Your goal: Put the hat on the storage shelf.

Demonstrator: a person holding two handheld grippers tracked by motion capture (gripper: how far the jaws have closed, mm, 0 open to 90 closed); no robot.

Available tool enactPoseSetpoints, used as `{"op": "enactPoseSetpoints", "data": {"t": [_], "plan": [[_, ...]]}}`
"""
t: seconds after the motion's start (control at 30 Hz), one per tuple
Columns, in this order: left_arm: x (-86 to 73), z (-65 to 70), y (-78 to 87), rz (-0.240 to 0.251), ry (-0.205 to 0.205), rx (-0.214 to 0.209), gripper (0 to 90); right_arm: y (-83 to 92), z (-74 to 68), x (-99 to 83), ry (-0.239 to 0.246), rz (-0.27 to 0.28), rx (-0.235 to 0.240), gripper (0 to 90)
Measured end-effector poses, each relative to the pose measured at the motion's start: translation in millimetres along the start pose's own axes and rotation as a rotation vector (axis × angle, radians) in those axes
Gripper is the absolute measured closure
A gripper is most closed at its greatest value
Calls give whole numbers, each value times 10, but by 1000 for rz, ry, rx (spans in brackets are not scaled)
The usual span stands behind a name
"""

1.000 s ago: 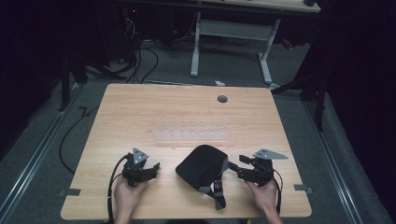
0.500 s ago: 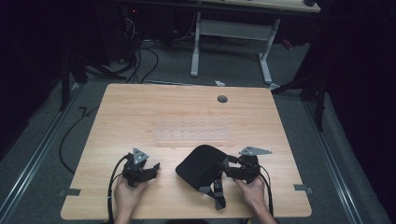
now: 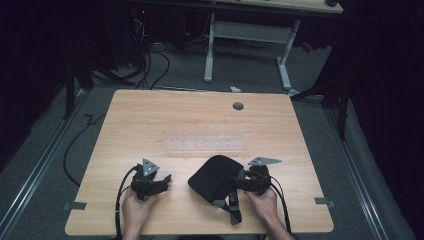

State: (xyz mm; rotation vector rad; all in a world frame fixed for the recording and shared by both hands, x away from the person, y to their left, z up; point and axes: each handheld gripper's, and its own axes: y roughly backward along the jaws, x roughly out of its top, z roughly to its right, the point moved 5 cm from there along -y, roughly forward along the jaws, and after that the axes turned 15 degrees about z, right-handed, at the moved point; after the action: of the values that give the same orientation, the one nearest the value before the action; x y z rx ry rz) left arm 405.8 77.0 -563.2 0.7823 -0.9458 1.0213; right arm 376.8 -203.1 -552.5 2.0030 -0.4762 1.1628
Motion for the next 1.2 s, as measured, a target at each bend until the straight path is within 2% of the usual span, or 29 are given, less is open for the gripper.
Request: {"op": "enactPoseSetpoints", "data": {"t": [0.27, 0.5, 0.8, 1.2], "plan": [[-2, 2, 1, -3, 1, -2, 320, -37, 12, -35, -2, -24, 11, 560], [-4, 1, 1, -5, 1, -1, 307, 16, 12, -48, 5, 15, 36, 681], [-5, 3, 1, -6, 1, -3, 301, 80, -10, -47, 20, 30, 83, 794], [-5, 4, -2, -8, 2, -2, 295, 149, -71, -23, 36, 37, 121, 840]]}}
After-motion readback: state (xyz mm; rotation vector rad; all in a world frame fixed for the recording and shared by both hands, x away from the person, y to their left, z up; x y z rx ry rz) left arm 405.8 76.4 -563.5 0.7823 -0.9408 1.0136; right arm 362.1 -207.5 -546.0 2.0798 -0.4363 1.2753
